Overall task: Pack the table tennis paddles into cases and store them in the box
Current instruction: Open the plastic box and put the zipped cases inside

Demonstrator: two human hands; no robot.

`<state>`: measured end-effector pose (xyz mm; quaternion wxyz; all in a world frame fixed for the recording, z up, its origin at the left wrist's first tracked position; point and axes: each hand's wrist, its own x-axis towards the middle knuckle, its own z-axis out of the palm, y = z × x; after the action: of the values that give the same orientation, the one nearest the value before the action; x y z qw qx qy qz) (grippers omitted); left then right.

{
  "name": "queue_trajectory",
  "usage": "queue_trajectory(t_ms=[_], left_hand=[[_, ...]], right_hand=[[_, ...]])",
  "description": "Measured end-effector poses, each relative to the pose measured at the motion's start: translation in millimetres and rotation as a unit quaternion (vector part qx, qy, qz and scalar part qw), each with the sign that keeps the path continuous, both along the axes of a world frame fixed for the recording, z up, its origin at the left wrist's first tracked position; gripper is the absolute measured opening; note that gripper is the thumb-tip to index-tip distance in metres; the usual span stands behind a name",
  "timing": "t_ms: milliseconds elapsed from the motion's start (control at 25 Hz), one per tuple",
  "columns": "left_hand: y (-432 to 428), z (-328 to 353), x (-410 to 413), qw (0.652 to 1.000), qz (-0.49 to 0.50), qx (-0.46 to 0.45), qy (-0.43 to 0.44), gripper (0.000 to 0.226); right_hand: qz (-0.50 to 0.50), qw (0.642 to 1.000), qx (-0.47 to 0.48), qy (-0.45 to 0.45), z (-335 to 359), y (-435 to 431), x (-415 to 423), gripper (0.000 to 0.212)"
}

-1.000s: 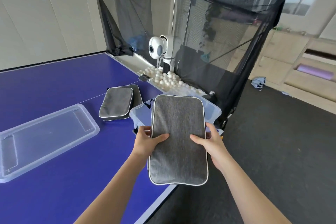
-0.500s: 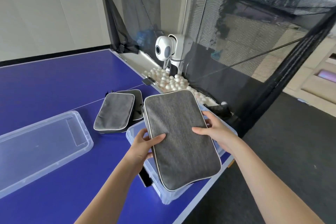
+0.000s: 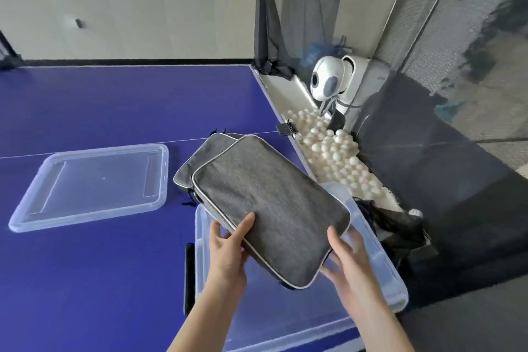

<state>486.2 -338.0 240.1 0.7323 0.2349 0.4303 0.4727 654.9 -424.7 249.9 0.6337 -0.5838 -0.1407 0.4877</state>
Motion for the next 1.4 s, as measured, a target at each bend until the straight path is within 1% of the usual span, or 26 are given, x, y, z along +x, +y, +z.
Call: queue_trajectory(t_ms=[40, 80, 160, 240, 360, 440, 480, 520, 640, 680, 760, 920, 1040, 1080, 1160, 1240, 1320, 1400], left_hand=[[-4.9, -0.8, 11.2, 1.0, 0.031, -0.001, -0.001, 0.036], [-10.0, -2.2, 21.5, 0.998, 0.056, 0.003, 0.001, 0.038], [-22.4, -2.8, 38.0, 0.997, 0.082, 0.012, 0.01, 0.045], [-34.4, -0.4, 43.5, 0.996, 0.076, 0.033, 0.023, 0.058], [-42.4, -1.0, 20.8, 0.997, 0.052, 0.048, 0.033, 0.049], [-34.6, -7.0, -11.3, 0.996, 0.061, 0.03, 0.054, 0.048], [-28.7, -8.1, -26.4, 0.996, 0.051, 0.022, 0.07, 0.045], [-22.5, -7.3, -38.0, 0.996, 0.023, 0.02, 0.082, 0.047], [-6.6, -4.0, -41.8, 0.984, -0.088, 0.033, 0.149, 0.083], [-4.3, -6.6, -37.2, 0.978, -0.105, 0.03, 0.176, 0.083], [-6.2, -14.8, -28.7, 0.972, -0.098, 0.008, 0.212, 0.072], [-14.1, -47.3, -25.9, 0.968, -0.093, -0.039, 0.228, 0.074], [-11.7, -64.2, -18.1, 0.961, -0.08, -0.065, 0.257, 0.064], [-9.7, -70.6, -15.3, 0.958, -0.076, -0.074, 0.266, 0.064], [-5.4, -85.6, -11.8, 0.952, -0.077, -0.096, 0.281, 0.067], [-3.5, -102.1, -10.2, 0.943, -0.079, -0.124, 0.298, 0.073], [-3.3, -114.2, -9.1, 0.93, -0.082, -0.151, 0.323, 0.078], [-4.2, -123.1, -8.3, 0.913, -0.101, -0.166, 0.358, 0.081]], right_hand=[[0.008, 0.999, 0.014, 0.046, -5.8, 2.2, 1.9, 0.062], [0.012, 0.997, 0.02, 0.072, -10.4, 6.3, 7.6, 0.06], [0.025, 0.996, 0.023, 0.083, -12.3, 13.9, 22.7, 0.058], [0.063, 0.992, 0.042, 0.099, -12.4, 19.4, 40.5, 0.055], [0.122, 0.986, 0.033, 0.11, -12.0, 24.7, 71.8, 0.052], [0.152, 0.983, 0.027, 0.099, -9.3, 29.9, 96.2, 0.048], [0.165, 0.982, 0.023, 0.088, -8.5, 33.4, 106.9, 0.046], [0.178, 0.981, 0.018, 0.078, -7.6, 36.3, 115.1, 0.045], [0.202, 0.978, -0.009, 0.049, -13.1, 41.2, 130.0, 0.052], [0.207, 0.977, -0.025, 0.04, -16.6, 40.3, 132.0, 0.056], [0.207, 0.976, -0.058, 0.018, -28.3, 35.9, 134.1, 0.067], [0.189, 0.976, -0.098, -0.034, -59.1, 33.0, 125.9, 0.063], [0.192, 0.97, -0.124, -0.08, -82.9, 35.4, 119.4, 0.078], [0.191, 0.969, -0.132, -0.083, -89.8, 36.8, 117.7, 0.073], [0.194, 0.966, -0.143, -0.09, -104.2, 41.3, 115.5, 0.052], [0.2, 0.961, -0.159, -0.11, -115.4, 46.6, 111.6, 0.039], [0.207, 0.951, -0.186, -0.137, -124.3, 50.9, 107.0, 0.034], [0.216, 0.941, -0.211, -0.153, -133.9, 52.9, 106.4, 0.035]])
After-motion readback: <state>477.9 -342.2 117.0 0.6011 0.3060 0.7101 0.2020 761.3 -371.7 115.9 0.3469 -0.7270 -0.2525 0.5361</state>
